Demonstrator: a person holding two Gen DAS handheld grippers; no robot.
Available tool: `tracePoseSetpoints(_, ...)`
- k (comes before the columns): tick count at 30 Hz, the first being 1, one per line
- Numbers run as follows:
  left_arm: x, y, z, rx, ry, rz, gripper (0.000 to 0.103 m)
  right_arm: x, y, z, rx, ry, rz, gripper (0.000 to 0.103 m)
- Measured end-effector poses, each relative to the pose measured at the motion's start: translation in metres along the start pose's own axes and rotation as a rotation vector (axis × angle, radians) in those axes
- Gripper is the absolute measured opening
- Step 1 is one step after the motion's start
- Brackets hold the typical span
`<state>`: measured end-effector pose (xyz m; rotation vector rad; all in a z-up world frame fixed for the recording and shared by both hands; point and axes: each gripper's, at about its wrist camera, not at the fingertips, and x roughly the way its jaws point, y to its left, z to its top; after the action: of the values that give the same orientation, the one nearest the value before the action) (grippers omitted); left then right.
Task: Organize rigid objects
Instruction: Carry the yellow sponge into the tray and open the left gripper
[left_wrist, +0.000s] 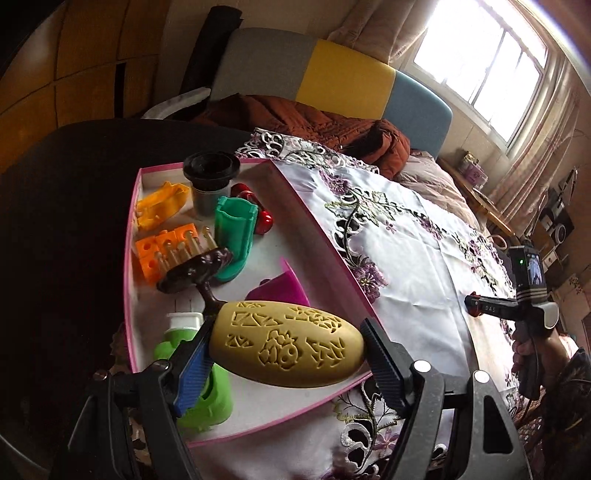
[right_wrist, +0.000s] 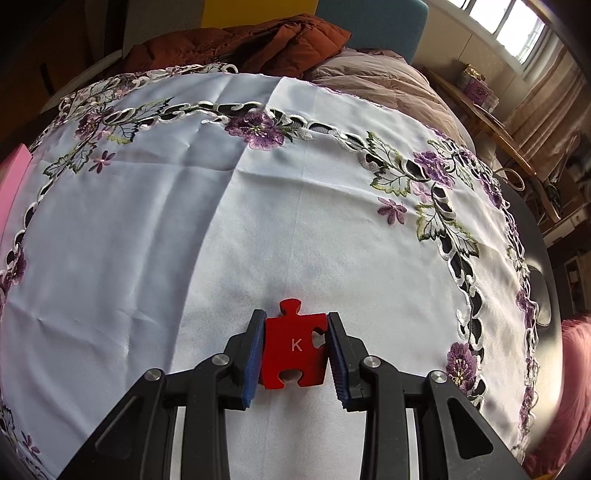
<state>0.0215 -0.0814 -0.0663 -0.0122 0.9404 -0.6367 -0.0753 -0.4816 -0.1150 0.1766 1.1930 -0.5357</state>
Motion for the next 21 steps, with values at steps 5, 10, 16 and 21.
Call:
tracePoseSetpoints(5, 0.015, -0.001, -0.004, 0.013, 0.034, 0.012, 0.077, 0.000, 0.001, -0.001, 0.001, 0.000, -0.001, 0.034)
tracePoseSetpoints(10, 0.023, -0.002, -0.004, 0.035, 0.049, 0.018, 0.077, 0.000, 0.001, -0.001, 0.000, 0.000, -0.002, 0.034)
tracePoseSetpoints(16, 0.033, -0.008, -0.005, 0.084, 0.052, 0.051, 0.077, 0.000, 0.001, -0.001, -0.002, -0.001, -0.004, 0.033)
tracePoseSetpoints(21, 0.034, -0.005, -0.004, 0.086, 0.047, 0.062, 0.074, 0.000, 0.001, -0.001, -0.002, -0.001, -0.005, 0.034)
